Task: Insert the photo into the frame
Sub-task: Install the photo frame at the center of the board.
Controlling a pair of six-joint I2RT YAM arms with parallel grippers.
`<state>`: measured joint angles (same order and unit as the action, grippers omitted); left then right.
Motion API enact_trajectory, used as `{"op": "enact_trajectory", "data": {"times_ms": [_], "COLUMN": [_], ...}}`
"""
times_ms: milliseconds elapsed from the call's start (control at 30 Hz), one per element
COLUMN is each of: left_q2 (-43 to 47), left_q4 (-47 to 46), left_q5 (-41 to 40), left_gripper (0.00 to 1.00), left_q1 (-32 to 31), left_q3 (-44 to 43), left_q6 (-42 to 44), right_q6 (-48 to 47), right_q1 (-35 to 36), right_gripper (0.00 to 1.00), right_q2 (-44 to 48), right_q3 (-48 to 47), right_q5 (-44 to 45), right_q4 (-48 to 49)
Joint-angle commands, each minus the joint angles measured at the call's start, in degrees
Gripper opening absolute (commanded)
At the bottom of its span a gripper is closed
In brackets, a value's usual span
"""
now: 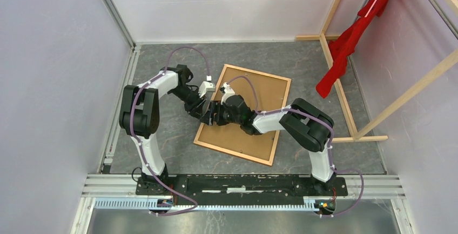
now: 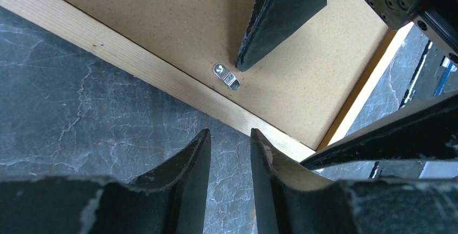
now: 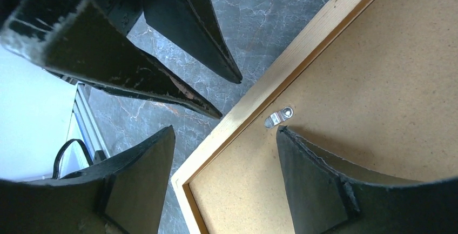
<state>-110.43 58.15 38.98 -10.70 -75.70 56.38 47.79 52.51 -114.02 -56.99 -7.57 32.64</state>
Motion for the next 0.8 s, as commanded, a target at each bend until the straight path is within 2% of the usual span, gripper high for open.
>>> {"op": "enact_trajectory", "data": {"times_ms": [0, 233, 533, 767], "left_q2": [-2.0, -3.7, -3.9, -3.9], "left_q4": [1.4, 1.2, 0.5, -0.1], "left_q5": [2.7, 3.0, 1.9, 1.4], "left_gripper": [0.4, 0.37, 0.24, 0.21], "left_q1": [0.2, 0.1, 0.1, 0.1], "left_q3": [-1.4, -2.0, -1.4, -0.5], "left_q6": [2.8, 2.5, 2.8, 3.0], "right_q6": [0.0, 0.3, 0.5, 0.7], "right_q1": [0.3, 0.3, 0.3, 0.2], "right_gripper": [0.76, 0.75, 0.74, 0.74], "right_q2": [-1.7, -2.5, -3.5, -4.8], "right_q3": [-1.8, -2.3, -2.7, -3.8], "right_q5": [-0.5, -0.9, -0.6, -1.0], "right_q4": [0.4, 0.6, 0.8, 0.6]}}
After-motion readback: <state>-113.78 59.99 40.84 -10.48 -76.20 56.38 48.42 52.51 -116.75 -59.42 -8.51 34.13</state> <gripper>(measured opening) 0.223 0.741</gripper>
